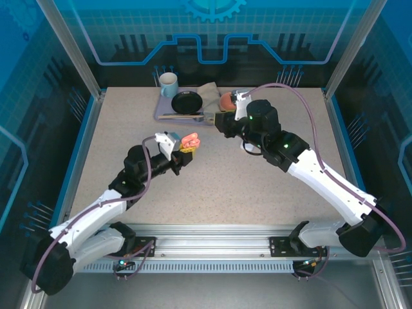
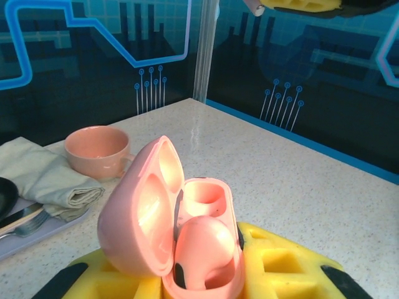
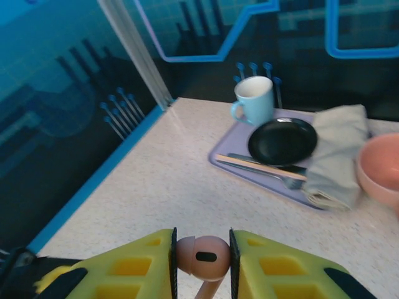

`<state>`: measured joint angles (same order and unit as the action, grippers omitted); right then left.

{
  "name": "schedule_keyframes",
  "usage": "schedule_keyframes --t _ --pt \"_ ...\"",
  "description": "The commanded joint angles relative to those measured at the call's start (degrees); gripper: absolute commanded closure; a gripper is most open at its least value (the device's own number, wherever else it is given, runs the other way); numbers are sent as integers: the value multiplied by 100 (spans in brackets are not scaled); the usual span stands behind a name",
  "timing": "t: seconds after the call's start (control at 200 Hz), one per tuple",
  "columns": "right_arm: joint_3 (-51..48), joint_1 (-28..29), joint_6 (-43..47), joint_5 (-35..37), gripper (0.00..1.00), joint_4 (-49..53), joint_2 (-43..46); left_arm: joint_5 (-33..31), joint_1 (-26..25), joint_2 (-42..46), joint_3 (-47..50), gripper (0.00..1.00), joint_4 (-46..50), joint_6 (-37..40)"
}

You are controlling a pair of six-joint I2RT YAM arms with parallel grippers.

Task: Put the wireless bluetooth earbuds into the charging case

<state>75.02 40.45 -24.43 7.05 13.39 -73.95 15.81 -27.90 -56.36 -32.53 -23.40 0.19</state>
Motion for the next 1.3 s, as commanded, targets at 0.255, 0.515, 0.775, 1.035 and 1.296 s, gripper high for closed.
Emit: schedule_keyframes --t 0.255,0.515,0.775,1.035,1.296 --pt "-542 -50 314 -894 73 -1248 142 474 32 -774 -1008 100 -414 -703" --pt "-707 -35 298 -977 74 -1383 141 525 29 -906 -1138 100 -457 -814" --pt "-686 -16 237 -1004 74 -1451 29 554 5 -902 -1136 100 -464 -836" --pt "-650 1 193 -1030 75 -1471 -155 573 -50 -869 -1153 100 -464 -814" --pt "-642 -9 190 -978 75 -1472 -282 585 -124 -842 -1192 100 -465 -793"
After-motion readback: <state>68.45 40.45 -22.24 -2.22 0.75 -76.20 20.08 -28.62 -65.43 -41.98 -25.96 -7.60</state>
